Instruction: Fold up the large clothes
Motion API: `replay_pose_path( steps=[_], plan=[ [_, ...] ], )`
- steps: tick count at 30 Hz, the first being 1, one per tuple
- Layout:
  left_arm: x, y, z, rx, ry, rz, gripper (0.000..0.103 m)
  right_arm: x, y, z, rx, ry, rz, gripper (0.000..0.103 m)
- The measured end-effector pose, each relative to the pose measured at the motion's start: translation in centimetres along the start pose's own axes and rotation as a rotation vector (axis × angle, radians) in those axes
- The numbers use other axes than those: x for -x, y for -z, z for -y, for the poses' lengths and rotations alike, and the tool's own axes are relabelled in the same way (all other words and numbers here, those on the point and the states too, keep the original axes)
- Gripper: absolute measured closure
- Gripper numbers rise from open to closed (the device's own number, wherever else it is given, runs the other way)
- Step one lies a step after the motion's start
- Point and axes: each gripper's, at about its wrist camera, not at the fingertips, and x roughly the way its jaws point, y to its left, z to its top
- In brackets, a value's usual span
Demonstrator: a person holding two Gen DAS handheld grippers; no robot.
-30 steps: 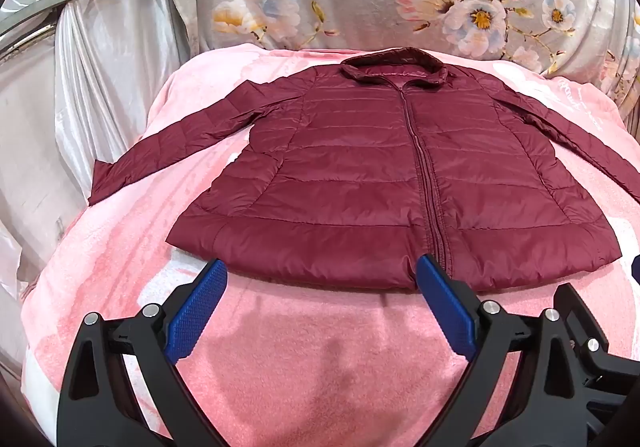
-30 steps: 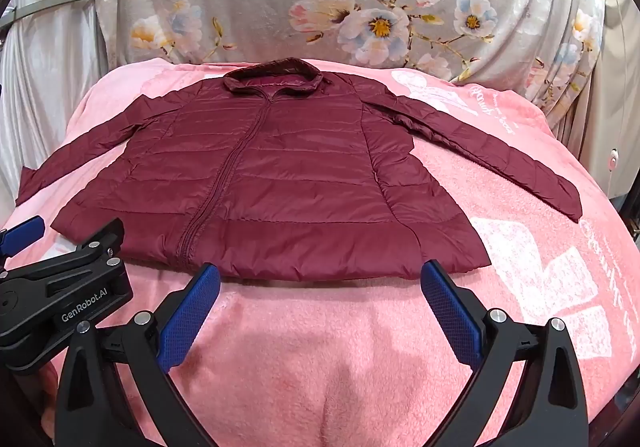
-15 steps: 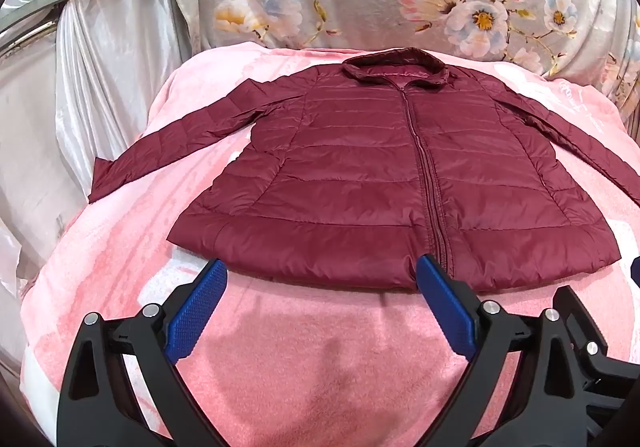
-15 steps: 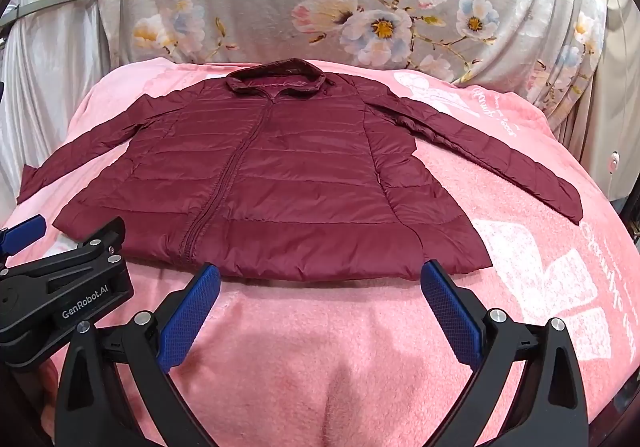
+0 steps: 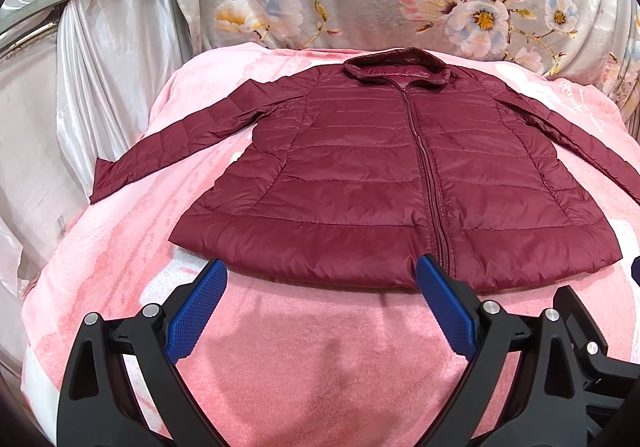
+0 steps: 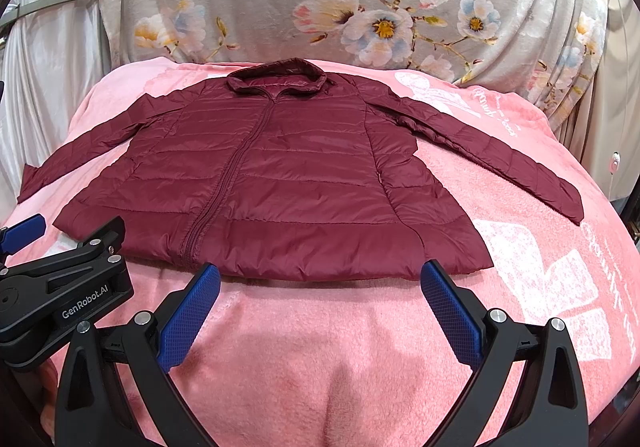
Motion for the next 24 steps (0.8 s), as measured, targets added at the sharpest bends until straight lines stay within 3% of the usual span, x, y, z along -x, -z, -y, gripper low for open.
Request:
replay_pose_path(
  steps=[10,18,24],
  plan=[
    [-0.4,0.0,-0.8,0.001,-0.019,0.011,0.010,-1.0,-0.1,-0.3,0.014,-0.001,-0.022,0.005],
    [-1.7,-0.9,-1.1,0.012,-0.030,0.038,0.010,-3.1,-0.8,1.7,-0.008,0.024,-0.055,0.005],
    [-4.1,-2.0,-2.0,0.050,0.014,-0.069,0.008,-6.5,-2.2,7.6,-0.135,0.019,-0.102,0.005]
  ],
)
